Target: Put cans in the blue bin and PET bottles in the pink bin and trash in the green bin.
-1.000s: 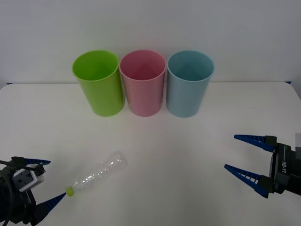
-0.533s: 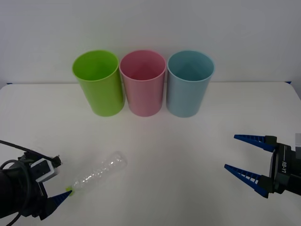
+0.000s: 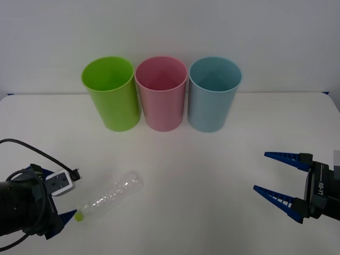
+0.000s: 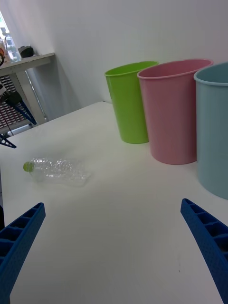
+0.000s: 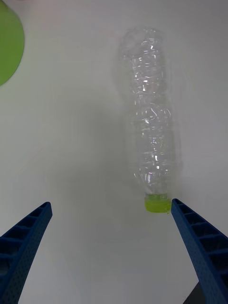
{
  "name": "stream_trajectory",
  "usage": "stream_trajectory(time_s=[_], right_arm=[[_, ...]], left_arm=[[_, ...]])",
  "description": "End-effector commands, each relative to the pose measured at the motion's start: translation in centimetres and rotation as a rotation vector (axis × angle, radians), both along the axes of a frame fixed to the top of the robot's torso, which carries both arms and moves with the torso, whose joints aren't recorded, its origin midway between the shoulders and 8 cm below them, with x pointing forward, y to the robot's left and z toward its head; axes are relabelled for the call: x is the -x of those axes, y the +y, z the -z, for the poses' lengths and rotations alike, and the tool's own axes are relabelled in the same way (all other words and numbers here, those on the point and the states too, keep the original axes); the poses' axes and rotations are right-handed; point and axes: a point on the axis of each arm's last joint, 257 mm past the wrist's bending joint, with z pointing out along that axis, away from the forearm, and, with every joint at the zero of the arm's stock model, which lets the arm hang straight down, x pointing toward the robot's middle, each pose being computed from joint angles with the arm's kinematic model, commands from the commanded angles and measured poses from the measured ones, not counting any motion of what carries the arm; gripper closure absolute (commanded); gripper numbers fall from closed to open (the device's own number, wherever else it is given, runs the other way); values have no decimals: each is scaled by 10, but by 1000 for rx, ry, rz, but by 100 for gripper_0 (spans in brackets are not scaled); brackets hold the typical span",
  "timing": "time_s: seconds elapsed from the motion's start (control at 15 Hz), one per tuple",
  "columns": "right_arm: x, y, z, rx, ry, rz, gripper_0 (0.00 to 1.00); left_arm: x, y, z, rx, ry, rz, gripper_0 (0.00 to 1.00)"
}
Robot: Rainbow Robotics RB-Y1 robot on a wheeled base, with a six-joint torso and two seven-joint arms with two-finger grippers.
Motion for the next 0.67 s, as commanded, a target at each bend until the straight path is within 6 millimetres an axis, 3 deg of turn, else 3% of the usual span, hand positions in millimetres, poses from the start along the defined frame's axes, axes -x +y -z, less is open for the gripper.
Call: stream_trajectory(time_s=[0.07, 0.2, 0.4, 0.67], right_arm=[[0, 0, 0, 0, 0, 0, 2], [0, 0, 0, 0, 0, 0, 2], [0, 0, 0, 0, 0, 0, 1], [0, 0, 0, 0, 0, 0, 1]], left_arm=[[2, 3, 4, -36, 9, 21, 15], [8, 0, 10, -33, 33, 25, 16], [9, -22, 19, 17, 52, 47, 16], [-16, -42, 35, 73, 22, 44, 16]])
